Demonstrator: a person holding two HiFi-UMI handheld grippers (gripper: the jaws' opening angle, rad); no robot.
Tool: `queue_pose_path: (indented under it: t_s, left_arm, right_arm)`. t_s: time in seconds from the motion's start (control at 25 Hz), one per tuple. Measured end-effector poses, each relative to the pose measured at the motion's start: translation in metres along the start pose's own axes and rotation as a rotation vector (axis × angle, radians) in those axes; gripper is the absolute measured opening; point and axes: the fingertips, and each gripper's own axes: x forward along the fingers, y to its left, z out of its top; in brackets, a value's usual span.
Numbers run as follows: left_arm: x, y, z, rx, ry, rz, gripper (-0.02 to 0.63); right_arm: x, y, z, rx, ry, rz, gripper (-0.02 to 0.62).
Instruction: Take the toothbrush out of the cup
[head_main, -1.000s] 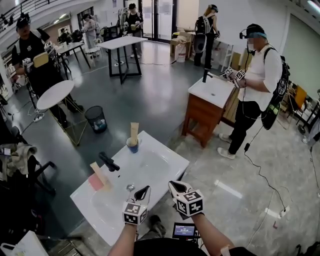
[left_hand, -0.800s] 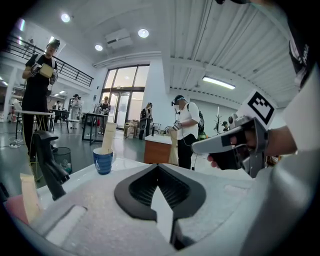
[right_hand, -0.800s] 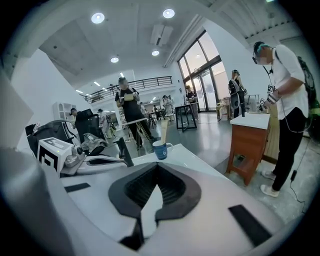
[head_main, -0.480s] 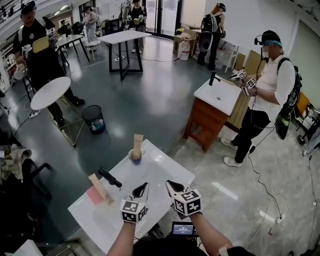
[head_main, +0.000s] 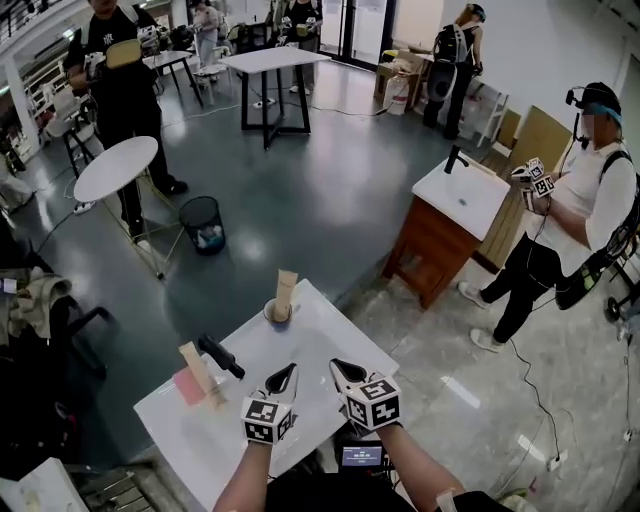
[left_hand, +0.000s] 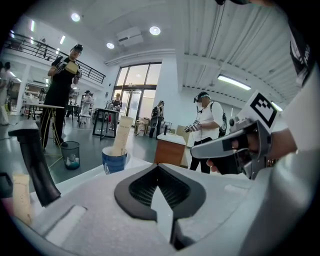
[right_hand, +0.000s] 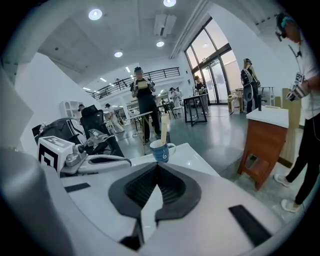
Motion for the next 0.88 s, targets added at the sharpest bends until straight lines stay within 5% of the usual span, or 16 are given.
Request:
queue_pose_path:
  t_s: [0.64,0.88]
  left_arm:
    - [0.019,0.012,0.028,-0.022,-0.027,0.239,0.009]
    - [0.02,0.016,0.021,-0.02,-0.006,0.251,0.009]
  right_arm:
    - [0.032,-0.022,0.045,-0.088,0.009,0.236,0.009]
    - [0.047,-0.014,0.047,-0.09,0.022,0.276,0.009]
